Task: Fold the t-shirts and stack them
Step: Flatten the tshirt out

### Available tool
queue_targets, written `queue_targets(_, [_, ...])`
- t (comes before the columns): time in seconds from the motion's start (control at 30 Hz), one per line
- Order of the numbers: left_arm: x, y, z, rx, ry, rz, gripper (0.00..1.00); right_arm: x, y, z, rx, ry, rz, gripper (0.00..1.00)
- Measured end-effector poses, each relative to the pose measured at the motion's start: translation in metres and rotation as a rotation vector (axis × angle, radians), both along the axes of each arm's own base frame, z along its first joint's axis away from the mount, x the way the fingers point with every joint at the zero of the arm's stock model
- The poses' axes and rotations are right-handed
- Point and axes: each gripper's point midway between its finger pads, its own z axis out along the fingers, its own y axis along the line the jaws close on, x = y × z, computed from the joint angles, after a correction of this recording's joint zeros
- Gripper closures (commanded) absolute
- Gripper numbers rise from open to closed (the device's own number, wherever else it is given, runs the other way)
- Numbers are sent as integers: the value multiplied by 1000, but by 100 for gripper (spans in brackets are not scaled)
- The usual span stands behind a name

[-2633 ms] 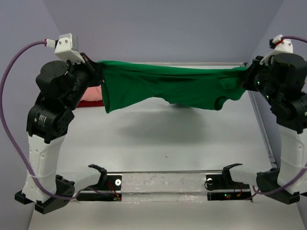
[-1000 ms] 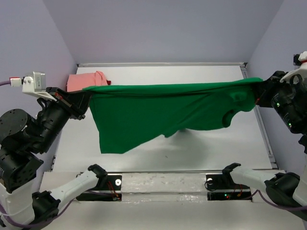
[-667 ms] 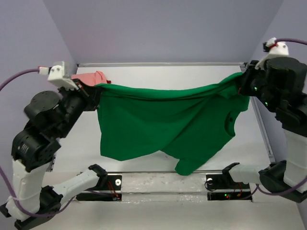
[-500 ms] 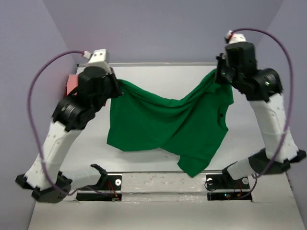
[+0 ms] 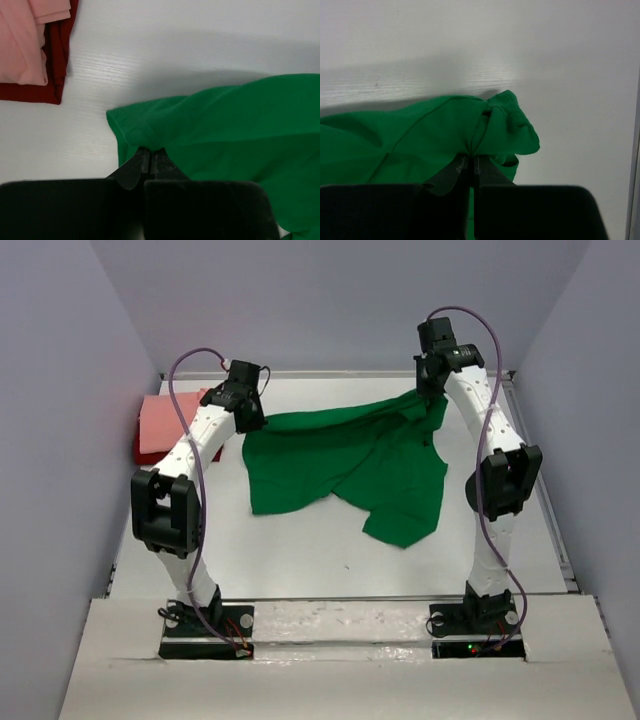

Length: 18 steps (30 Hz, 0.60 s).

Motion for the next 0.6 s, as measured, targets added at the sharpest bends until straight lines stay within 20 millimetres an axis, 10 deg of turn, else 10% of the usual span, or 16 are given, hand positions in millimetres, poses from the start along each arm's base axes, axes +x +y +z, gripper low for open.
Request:
queue_targets(0.13, [23, -3, -18, -12, 16, -13, 100, 17, -13, 6, 26, -32, -8, 99])
queue_targets(0.23, [47, -8, -23, -23, 5, -32, 100, 21, -5, 10, 50, -51, 26, 76])
queue_targets(0.3, [62, -11, -24, -27, -4, -45, 65, 23, 1, 5, 66, -43, 57, 27])
queue_targets(0.4, [81, -12, -30, -24, -14, -53, 47, 27, 6, -9, 73, -21, 80, 17])
queue_targets(0.47, [89, -8, -36, -20, -7, -52, 9, 30, 6, -22, 76, 1, 83, 7])
queue_targets(0.6, [105, 9, -39, -8, -13, -24, 1, 34, -6, -43, 82, 43, 60, 3])
